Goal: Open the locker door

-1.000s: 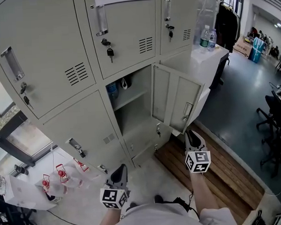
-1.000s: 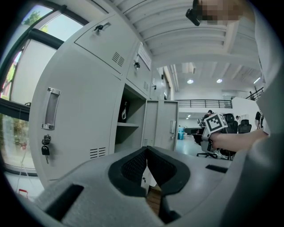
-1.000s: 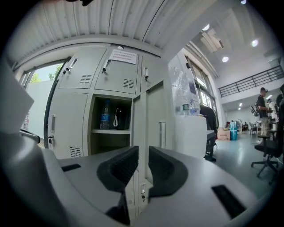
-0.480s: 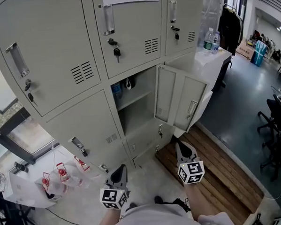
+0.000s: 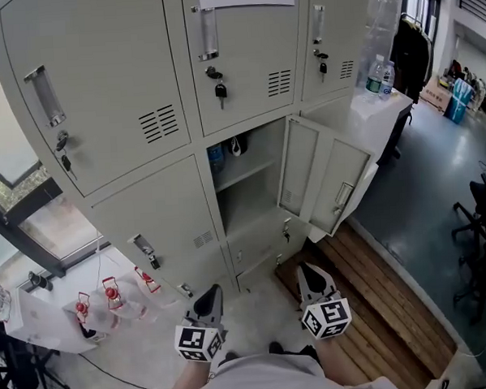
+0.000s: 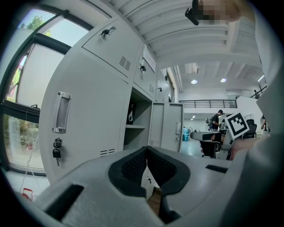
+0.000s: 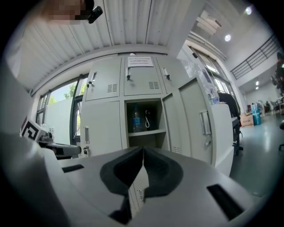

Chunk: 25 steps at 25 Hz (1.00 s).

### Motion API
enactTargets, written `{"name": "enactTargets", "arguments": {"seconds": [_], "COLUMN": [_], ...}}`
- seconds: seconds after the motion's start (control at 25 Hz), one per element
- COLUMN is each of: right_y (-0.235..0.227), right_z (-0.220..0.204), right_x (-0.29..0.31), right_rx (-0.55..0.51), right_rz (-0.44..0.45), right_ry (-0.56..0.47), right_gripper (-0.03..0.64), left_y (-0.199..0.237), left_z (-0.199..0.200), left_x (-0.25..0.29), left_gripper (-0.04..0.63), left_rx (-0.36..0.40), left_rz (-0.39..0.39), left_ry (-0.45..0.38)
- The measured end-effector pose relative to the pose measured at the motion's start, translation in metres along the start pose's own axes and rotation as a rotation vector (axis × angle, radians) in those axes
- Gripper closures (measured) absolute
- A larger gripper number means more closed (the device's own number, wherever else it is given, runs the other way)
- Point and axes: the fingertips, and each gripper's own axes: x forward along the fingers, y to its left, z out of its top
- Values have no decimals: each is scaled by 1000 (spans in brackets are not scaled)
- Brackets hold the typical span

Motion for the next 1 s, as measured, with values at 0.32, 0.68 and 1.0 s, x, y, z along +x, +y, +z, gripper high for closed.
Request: {"name": "enactTargets", "arguments": {"seconds": [0.32,0.68,1.0], "right_y": [10,16,25], "right_z": [-14,-18,-18], "right_x": [-4,1,8], "right_rx": [-71,-60,-77], "right_rz": [4,17,44], "right_ry": [29,33,38], "right_gripper": [601,601,601], "left_y": [6,9,12], "left_z": [2,1,-1], "left_x": [1,3,5], "left_gripper": [586,586,586], "left_rx": [-3,-3,-5], "left_rz": [12,16,20], "left_ry": [-4,-2,2]}}
